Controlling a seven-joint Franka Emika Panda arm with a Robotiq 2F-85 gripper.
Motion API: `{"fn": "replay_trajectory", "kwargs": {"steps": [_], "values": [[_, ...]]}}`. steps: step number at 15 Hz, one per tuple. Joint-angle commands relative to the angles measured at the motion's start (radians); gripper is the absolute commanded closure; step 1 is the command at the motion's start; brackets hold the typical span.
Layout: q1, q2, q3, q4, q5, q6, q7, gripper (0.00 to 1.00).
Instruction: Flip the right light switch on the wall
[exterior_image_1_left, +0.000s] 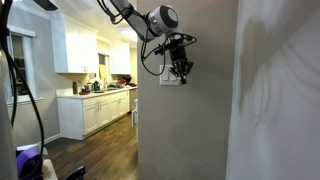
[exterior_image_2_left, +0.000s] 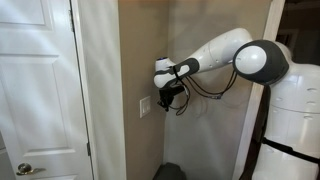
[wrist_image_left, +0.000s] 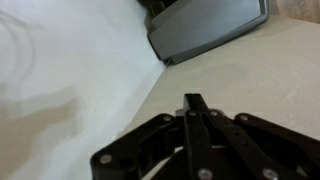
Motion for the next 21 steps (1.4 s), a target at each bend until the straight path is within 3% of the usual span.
{"fn": "replay_trajectory", "kwargs": {"steps": [1, 9, 13, 21], "values": [[0.002, 0.04, -0.014, 0.043, 0.038, 0.018, -0.105, 1.0], [0.025, 0.018, 0.009, 0.022, 0.077, 0.03, -0.284, 1.0], [0.041, -0.038, 0.012, -0.056, 0.057, 0.009, -0.278, 1.0], [0.025, -0.157, -0.021, -0.251, 0.077, 0.099, -0.301, 1.0]]}}
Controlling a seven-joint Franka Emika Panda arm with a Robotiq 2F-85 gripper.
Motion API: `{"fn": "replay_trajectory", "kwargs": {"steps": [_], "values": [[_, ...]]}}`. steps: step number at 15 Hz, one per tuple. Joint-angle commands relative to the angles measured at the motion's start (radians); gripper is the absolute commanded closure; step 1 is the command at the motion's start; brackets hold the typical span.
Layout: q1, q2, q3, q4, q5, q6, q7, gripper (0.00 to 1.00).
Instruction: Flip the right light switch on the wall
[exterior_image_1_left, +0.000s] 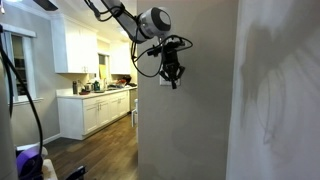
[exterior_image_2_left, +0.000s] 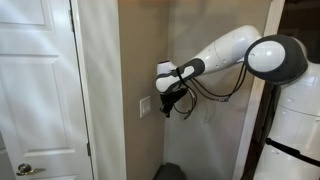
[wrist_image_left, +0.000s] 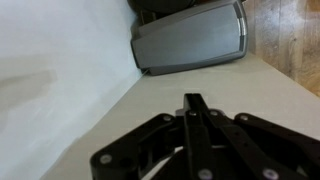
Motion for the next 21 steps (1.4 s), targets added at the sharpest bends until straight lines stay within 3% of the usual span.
{"fn": "replay_trajectory", "kwargs": {"steps": [1, 8, 11, 16, 21], "values": [[-0.01, -0.06, -0.013, -0.098, 0.027, 0.085, -0.064, 1.0], [-0.003, -0.082, -0.015, -0.19, 0.041, 0.448, -0.104, 1.0], [0.005, -0.088, -0.019, -0.216, 0.145, 0.531, -0.181, 1.0], [0.027, -0.089, -0.02, -0.213, 0.322, 0.606, -0.328, 1.0], [0.05, -0.079, -0.02, -0.192, 0.474, 0.585, -0.458, 1.0]]}}
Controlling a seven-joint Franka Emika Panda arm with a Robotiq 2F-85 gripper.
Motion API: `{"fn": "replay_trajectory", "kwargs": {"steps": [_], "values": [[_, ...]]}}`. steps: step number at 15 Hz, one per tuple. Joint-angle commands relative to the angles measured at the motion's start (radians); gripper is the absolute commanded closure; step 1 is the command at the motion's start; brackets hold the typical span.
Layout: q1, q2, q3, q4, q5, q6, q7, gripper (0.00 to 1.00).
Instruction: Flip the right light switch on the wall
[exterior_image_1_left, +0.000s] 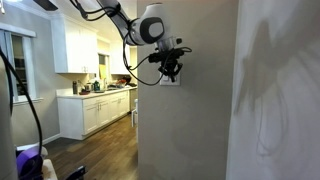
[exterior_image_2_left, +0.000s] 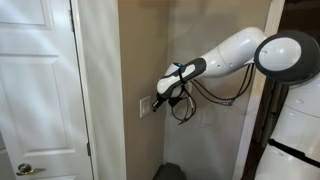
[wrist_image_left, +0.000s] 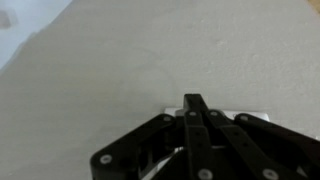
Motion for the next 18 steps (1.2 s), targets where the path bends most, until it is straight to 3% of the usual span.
{"fn": "replay_trajectory", "kwargs": {"steps": [1, 5, 9, 18], "values": [[0.019, -0.016, -0.008, -0.006, 0.103, 0.002, -0.11, 1.0], [0.019, -0.003, -0.006, 0.009, 0.127, 0.017, -0.137, 1.0], [0.012, 0.018, 0.0, 0.027, 0.069, 0.055, -0.085, 1.0], [0.016, 0.082, 0.007, 0.072, 0.126, 0.107, -0.126, 1.0]]}}
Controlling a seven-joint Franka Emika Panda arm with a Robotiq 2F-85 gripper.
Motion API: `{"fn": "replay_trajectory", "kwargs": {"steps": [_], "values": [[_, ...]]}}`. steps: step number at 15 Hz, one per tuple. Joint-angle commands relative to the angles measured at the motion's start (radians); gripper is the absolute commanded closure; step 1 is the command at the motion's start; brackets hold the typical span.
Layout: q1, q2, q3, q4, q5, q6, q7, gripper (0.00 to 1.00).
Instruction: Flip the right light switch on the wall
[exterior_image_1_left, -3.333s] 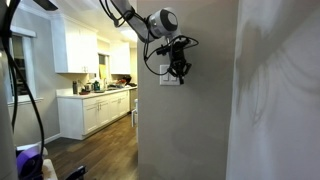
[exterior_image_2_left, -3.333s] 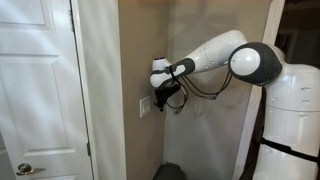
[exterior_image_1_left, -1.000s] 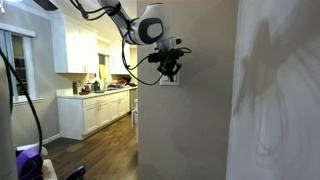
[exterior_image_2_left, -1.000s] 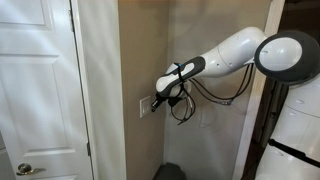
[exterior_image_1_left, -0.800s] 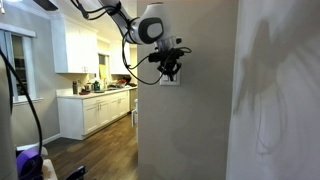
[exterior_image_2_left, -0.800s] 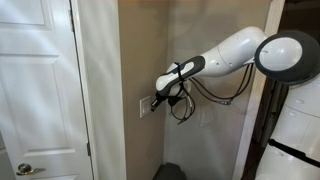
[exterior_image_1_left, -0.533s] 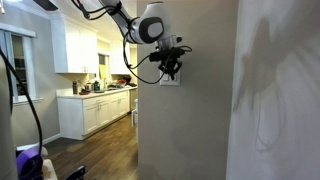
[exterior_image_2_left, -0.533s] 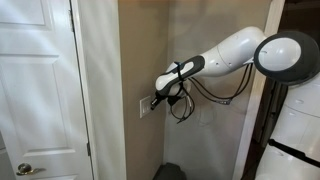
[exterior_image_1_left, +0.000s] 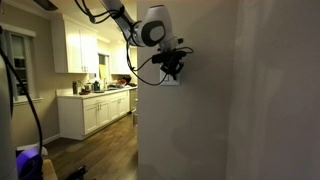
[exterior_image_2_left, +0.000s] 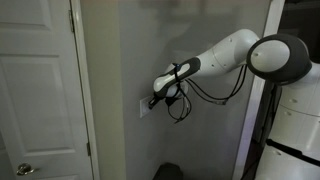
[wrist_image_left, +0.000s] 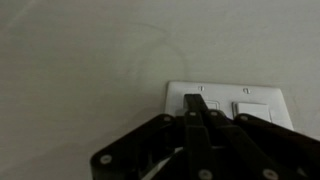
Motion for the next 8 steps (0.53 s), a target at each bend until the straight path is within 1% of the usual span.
{"fn": "replay_trajectory", "kwargs": {"steps": [1, 3, 4, 6, 8], "values": [[0.002, 0.025, 0.002, 0.017, 0.031, 0.029, -0.036, 1.0], [-0.006, 0.009, -0.006, 0.004, -0.036, 0.002, 0.018, 1.0], [-0.023, -0.004, -0.002, -0.006, -0.098, -0.02, 0.068, 1.0], [-0.04, -0.026, -0.015, -0.019, -0.241, -0.065, 0.183, 1.0], [-0.052, -0.039, -0.022, -0.016, -0.35, -0.12, 0.273, 1.0]]}}
